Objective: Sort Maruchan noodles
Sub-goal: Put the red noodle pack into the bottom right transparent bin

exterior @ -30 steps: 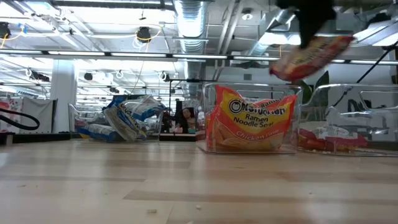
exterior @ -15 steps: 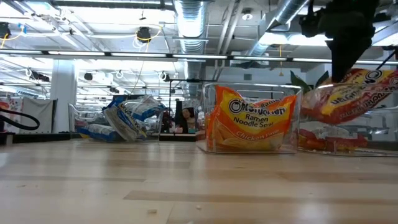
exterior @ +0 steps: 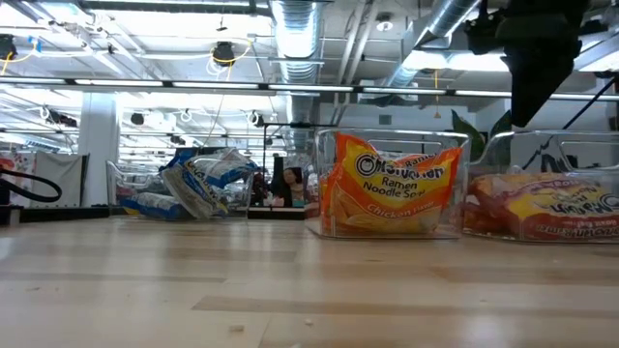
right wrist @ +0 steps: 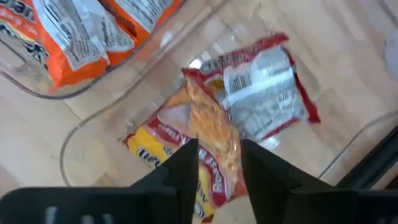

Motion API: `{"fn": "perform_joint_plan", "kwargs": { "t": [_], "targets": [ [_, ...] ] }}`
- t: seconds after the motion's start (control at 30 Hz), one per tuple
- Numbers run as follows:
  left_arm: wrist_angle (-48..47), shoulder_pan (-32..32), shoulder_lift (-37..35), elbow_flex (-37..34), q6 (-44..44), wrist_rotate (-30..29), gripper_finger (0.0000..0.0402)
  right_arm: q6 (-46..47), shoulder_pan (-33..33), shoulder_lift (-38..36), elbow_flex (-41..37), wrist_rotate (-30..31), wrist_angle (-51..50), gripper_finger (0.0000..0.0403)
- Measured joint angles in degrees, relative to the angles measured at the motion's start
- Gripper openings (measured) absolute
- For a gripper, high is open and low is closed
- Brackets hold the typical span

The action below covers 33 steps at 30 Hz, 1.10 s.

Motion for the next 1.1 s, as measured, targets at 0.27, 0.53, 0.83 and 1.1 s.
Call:
{"fn": "perform_joint_plan", "kwargs": {
  "t": [0.27, 0.53, 0.83, 1.1],
  "targets": [
    [-0.9, 0.0, 0.0, 0.0, 0.0, -0.28, 0.0, -15.05, 0.48, 0.24, 0.0, 12.3, 17.42, 0.0177],
    [-8.37, 5.18, -0.88, -4.12, -5.66, -1.44, 0.0, -26.78, -2.84, -2.03, -4.41, 16.23, 31.52, 0.0175],
    [34.94, 27.32, -10.39, -22.88, 19.82, 42.76, 0.0, -40.32, -7.75, -5.9, -18.81, 7.92, 64.83, 0.0175],
    [39.72, 32.41, -15.55, -27.42, 21.26, 53.38, 0.0, -52.6, -11.29, -0.33, -28.33, -2.48, 105.16, 0.0175]
  ]
}}
